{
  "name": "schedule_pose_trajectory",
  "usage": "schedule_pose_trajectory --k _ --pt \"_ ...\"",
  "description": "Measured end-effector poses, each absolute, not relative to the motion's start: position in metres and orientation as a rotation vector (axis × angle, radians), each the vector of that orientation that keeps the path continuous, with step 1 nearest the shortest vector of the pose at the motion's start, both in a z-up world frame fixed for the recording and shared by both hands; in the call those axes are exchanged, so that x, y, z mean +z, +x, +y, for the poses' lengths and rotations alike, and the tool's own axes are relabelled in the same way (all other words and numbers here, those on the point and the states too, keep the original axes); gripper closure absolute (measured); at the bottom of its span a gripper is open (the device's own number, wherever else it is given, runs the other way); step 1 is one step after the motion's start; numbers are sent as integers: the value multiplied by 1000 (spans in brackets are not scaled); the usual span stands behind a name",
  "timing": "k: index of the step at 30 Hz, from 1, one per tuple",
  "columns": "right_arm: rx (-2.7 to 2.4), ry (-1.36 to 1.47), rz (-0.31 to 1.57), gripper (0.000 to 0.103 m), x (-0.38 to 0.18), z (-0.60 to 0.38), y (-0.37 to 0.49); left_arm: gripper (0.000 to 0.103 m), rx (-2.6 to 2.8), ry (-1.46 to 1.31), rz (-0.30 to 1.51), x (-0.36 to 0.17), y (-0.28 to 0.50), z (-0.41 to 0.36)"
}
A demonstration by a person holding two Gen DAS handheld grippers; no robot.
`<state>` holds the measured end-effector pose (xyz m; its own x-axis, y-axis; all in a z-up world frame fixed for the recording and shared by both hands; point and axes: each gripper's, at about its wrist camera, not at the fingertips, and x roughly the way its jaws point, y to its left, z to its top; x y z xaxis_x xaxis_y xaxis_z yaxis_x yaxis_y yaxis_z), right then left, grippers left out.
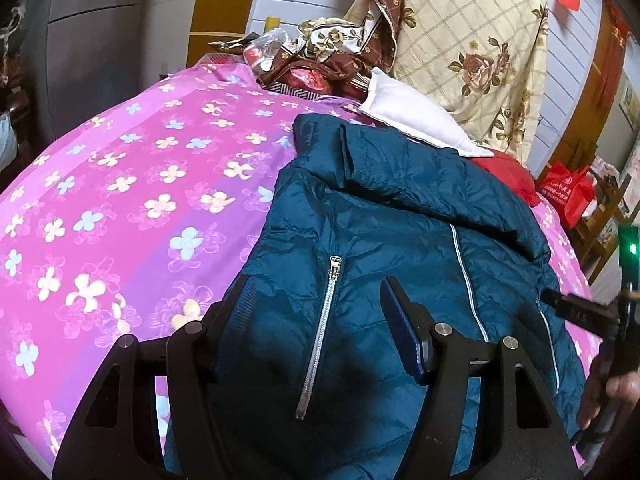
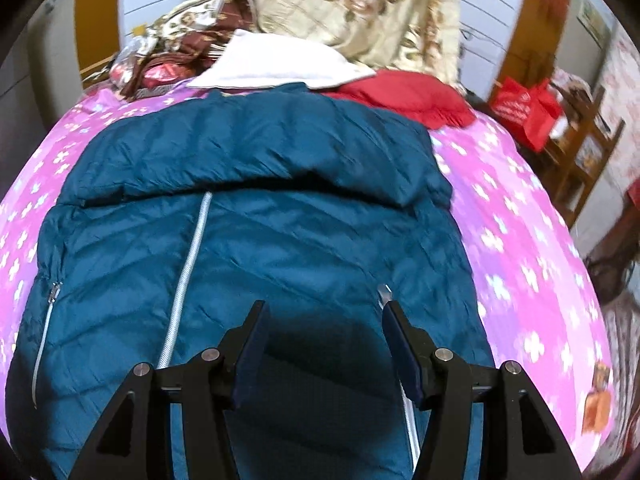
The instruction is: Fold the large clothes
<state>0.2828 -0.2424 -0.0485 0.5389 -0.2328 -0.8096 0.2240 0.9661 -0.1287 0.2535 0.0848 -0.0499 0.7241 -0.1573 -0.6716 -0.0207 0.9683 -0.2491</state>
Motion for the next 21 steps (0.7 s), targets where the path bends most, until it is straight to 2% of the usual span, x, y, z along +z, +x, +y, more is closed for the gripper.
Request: schedule_pose_trajectory --k 9,21 --pt "-333 59 975 47 -56 -283 228 38 -60 -185 717 -41 231 71" --pt "-347 200 924 47 -53 -345 140 38 -17 -32 745 -46 176 19"
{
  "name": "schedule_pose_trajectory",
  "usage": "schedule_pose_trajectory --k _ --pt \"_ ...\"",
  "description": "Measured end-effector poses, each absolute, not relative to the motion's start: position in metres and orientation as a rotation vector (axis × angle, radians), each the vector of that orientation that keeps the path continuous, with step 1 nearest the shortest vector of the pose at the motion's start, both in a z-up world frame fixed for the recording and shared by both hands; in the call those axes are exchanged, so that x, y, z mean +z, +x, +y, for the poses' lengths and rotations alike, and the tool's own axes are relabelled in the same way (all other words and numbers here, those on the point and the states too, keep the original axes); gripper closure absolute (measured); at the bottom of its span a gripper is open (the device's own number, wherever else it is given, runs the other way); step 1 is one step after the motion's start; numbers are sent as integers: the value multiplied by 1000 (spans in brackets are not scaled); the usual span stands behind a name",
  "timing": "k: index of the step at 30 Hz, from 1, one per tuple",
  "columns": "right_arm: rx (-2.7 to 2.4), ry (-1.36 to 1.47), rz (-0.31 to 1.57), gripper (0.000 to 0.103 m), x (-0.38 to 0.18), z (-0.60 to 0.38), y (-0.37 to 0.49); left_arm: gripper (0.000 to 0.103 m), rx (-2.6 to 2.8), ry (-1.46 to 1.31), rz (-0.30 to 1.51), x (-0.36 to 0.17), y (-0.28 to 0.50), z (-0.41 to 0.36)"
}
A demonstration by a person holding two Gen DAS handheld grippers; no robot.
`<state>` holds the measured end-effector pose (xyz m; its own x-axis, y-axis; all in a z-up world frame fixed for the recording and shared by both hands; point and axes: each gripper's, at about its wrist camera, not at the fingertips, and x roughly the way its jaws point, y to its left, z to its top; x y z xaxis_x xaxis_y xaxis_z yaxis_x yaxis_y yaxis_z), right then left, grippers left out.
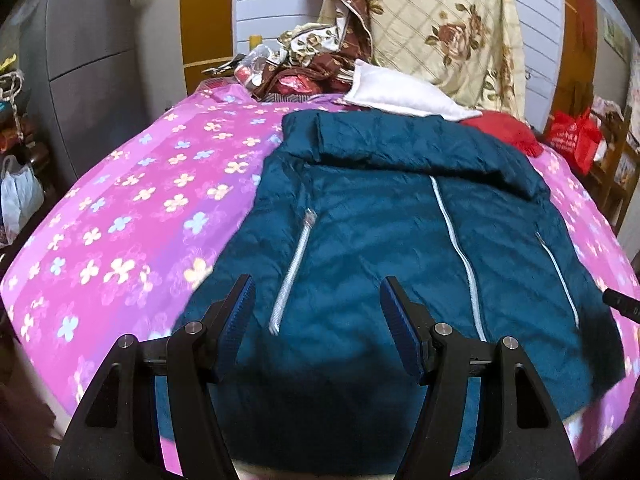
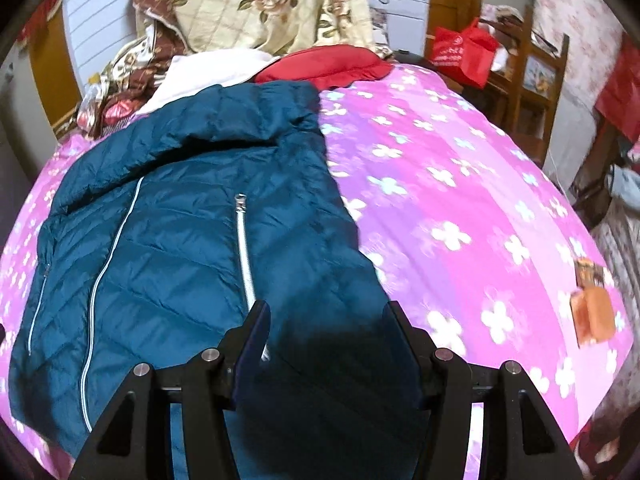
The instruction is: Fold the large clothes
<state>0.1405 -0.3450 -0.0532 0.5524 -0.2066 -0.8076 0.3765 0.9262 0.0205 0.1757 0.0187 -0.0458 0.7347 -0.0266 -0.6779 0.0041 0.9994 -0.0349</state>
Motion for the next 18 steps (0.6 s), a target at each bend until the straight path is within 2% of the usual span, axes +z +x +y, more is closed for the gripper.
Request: schedule_pose_trajectory --k 9,18 --pt "-324 116 877 47 -57 -350 100 38 7 13 804 -52 149 -1" --pt "-325 231 887 47 -69 -387 87 38 41 1 811 -45 143 15"
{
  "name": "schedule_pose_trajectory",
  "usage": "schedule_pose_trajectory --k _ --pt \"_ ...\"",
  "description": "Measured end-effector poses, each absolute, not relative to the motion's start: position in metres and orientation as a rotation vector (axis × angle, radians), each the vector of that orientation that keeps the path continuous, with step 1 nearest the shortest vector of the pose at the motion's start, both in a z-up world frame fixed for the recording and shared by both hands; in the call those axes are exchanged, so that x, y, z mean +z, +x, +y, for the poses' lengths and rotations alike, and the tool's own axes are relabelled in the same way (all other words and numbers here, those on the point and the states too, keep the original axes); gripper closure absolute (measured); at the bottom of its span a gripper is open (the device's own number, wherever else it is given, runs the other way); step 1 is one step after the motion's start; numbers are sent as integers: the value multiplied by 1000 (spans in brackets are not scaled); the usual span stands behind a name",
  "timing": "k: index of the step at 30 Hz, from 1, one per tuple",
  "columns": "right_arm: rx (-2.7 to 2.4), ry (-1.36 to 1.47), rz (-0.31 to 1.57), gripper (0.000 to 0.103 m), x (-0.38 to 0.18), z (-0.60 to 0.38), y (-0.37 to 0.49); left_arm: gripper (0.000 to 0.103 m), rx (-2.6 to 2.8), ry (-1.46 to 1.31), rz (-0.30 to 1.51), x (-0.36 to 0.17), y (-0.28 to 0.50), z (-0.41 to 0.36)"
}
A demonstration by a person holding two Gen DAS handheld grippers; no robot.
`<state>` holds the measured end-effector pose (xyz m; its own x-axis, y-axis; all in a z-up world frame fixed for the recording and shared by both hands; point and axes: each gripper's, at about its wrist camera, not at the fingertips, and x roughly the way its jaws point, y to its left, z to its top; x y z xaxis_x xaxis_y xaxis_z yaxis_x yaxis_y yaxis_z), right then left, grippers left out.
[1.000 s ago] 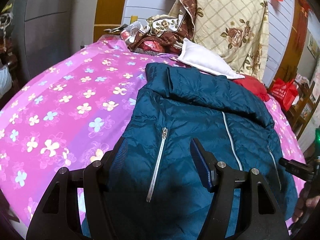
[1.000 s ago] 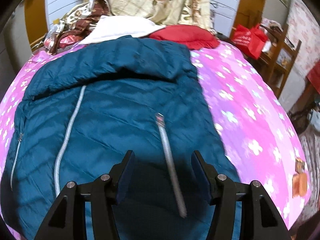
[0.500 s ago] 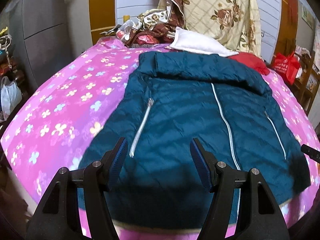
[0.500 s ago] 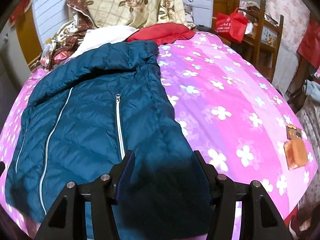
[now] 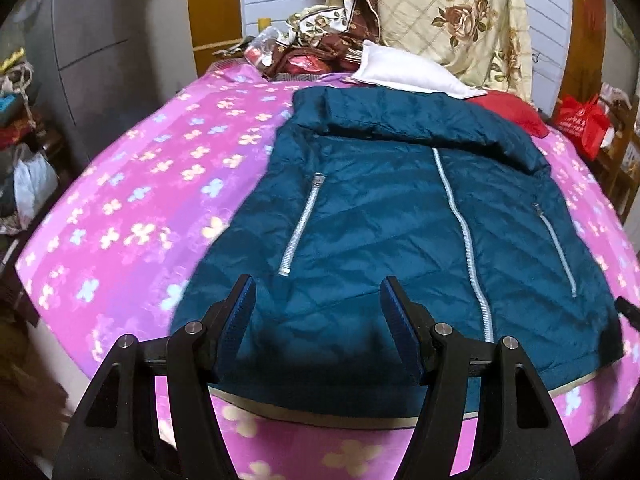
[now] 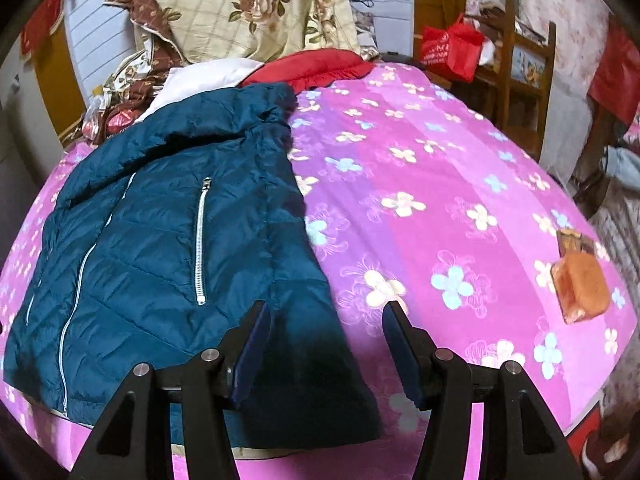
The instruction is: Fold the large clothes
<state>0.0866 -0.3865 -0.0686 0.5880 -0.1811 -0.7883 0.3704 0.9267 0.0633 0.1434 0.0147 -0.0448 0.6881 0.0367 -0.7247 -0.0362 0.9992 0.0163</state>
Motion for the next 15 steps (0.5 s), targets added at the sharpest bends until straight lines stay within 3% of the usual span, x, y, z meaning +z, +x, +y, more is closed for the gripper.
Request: schedule_pose_trajectory --k 15 --pt "-237 392 974 45 -90 -436 116 38 14 -58 943 -56 195 94"
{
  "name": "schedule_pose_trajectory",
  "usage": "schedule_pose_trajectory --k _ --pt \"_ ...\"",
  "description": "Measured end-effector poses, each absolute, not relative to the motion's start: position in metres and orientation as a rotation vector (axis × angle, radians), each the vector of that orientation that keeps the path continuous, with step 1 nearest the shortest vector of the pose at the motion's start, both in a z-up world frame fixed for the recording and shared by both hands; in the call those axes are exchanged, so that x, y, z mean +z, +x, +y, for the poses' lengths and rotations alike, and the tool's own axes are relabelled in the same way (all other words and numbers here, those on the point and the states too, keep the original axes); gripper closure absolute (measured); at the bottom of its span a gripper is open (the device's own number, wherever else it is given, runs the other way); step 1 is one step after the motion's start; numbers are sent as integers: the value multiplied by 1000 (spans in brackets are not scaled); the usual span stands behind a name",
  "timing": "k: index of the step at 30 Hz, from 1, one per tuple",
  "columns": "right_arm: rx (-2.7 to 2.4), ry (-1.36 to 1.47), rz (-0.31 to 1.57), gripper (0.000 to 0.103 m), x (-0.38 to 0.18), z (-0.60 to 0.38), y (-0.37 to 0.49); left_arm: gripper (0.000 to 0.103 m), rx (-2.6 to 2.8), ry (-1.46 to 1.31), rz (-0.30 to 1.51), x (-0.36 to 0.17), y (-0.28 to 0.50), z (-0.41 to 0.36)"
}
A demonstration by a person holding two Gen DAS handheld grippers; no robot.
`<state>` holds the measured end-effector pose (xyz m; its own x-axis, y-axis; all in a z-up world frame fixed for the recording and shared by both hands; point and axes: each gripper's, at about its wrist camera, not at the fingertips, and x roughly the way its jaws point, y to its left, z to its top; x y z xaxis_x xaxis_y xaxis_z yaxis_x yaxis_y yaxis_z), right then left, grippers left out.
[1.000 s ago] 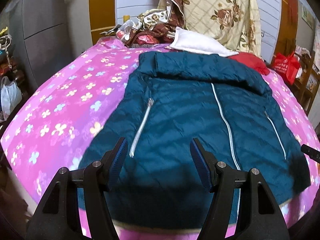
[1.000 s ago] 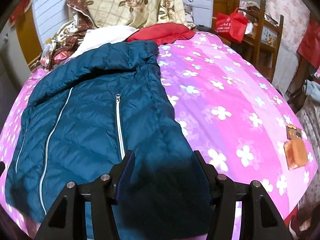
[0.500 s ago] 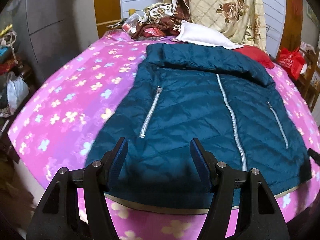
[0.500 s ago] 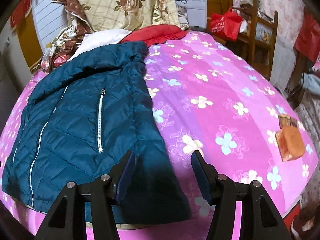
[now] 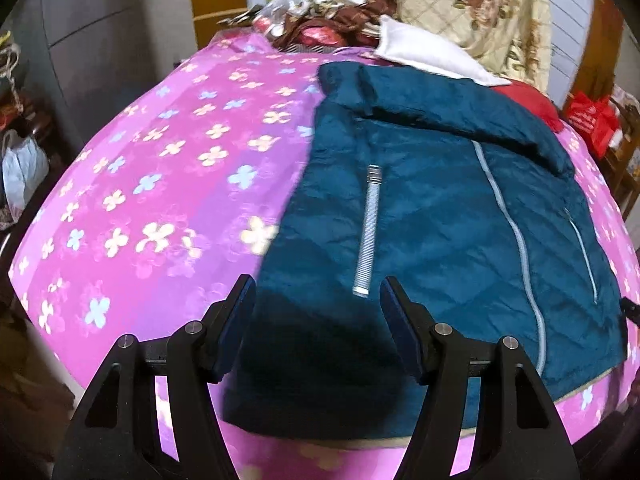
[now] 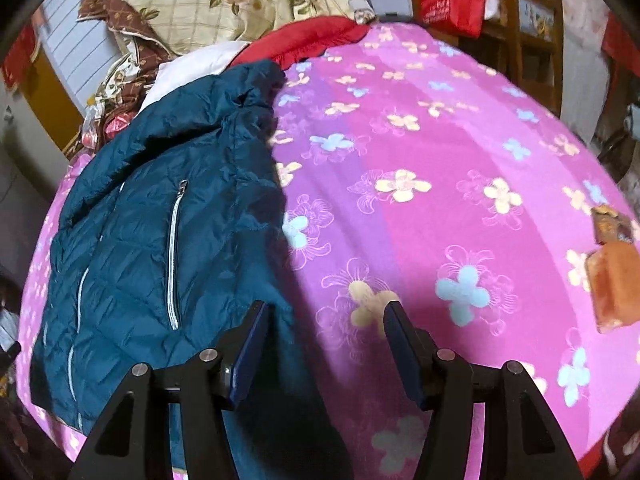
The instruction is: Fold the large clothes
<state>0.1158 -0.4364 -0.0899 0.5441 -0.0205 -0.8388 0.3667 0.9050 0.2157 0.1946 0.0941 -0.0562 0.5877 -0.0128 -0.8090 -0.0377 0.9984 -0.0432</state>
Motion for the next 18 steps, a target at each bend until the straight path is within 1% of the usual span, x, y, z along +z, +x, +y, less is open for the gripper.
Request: schedule_pose_trajectory --k 8,18 --pt "-185 423 992 44 -101 -439 136 38 -78 -302 1032 -88 220 149" --pt "-138 522 990 44 -111 -448 158 38 -216 -500 1098 -113 250 161"
